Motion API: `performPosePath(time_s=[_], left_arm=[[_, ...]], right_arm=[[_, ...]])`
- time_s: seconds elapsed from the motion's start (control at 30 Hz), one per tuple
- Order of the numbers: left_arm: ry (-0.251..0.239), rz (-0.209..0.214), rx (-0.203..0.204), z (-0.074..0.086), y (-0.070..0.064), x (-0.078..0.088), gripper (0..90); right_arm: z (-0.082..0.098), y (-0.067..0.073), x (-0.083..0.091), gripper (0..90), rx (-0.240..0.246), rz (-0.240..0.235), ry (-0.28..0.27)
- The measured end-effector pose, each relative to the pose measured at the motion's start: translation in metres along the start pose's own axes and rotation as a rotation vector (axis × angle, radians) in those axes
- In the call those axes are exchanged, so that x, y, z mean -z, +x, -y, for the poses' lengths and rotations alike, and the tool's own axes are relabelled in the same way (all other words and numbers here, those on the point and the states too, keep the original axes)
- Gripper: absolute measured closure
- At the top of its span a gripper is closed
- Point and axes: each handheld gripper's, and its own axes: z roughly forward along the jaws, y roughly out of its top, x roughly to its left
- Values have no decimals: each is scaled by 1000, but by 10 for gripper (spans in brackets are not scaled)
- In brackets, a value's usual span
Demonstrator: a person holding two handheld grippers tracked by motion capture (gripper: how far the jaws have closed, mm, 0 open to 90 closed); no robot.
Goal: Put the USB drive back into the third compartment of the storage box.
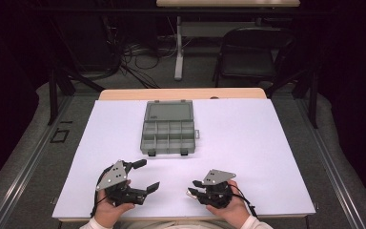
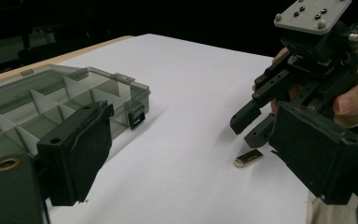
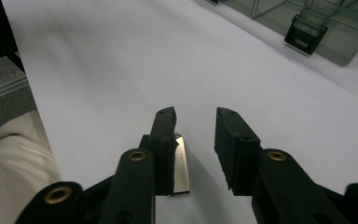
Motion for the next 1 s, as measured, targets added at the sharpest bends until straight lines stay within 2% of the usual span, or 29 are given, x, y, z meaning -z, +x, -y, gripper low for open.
performPosePath(time_s=[0.27,1.0], left_arm=[[6,1,1,0,1,0,124],[9,2,3,1,1,-1,138]], right_arm=[[4,3,-5,714,-6,-18,17],[8,4,-11,760,-4,-32,56]])
